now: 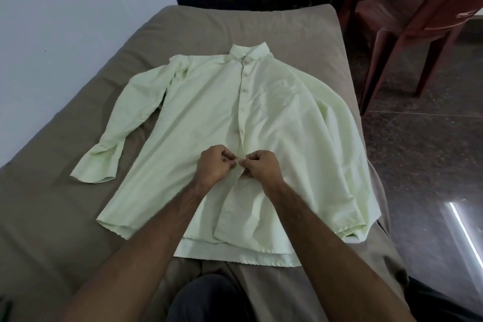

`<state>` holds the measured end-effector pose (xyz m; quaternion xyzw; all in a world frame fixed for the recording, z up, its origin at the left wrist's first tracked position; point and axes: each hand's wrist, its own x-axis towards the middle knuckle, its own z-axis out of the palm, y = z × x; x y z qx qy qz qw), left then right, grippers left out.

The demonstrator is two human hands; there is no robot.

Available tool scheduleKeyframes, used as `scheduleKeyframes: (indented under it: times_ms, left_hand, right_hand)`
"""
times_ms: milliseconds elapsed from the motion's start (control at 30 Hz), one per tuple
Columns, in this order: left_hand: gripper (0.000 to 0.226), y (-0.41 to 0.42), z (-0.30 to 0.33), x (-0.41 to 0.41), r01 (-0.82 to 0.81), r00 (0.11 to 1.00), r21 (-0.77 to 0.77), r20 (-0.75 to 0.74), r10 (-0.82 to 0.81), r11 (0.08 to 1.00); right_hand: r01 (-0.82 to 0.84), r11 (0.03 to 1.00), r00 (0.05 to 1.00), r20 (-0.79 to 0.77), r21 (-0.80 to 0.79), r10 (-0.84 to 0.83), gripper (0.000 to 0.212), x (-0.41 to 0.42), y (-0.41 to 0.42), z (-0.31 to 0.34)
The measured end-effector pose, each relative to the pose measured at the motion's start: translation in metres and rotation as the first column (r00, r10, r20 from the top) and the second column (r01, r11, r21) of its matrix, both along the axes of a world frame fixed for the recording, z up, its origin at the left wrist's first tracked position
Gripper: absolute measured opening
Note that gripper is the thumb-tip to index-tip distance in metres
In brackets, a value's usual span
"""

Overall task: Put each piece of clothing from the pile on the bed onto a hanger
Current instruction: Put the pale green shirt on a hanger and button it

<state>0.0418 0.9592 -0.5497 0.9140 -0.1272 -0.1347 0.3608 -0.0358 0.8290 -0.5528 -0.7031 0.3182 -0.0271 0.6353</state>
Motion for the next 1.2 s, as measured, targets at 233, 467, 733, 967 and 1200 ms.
scheduleKeyframes:
  times_ms: [233,467,733,967,1200]
  left_hand:
    - [0.01,-0.002,-0.002,-0.001,-0.096,0.995,-0.024,-0.039,0.095,0.995]
    - [0.015,0.004,-0.005,0.0,-0.129,0.979,-0.253,-0.187,0.082,0.959]
    - [0.012,0.011,-0.004,0.003,-0.121,0.964,-0.316,-0.262,0.036,0.941]
    - [0.013,0.01,0.001,0.008,-0.1,0.954,-0.272,-0.301,0.014,0.957]
    - [0.035,0.005,0.002,0.009,-0.117,0.952,-0.22,-0.301,0.047,0.968]
  right_hand:
    - [-0.026,0.993,0.999,-0.038,-0.111,0.022,0.019,0.006,0.009,0.001]
    - [0.018,0.99,1.0,0.013,-0.137,-0.016,0.01,0.004,0.013,-0.013]
    - [0.093,0.992,0.995,0.054,-0.08,-0.089,0.011,0.0,0.026,-0.017]
    - [0.043,0.997,0.993,0.117,-0.067,-0.035,0.012,-0.003,0.022,-0.017]
    - [0.064,0.996,0.995,0.081,-0.067,-0.059,0.01,-0.003,0.025,-0.017]
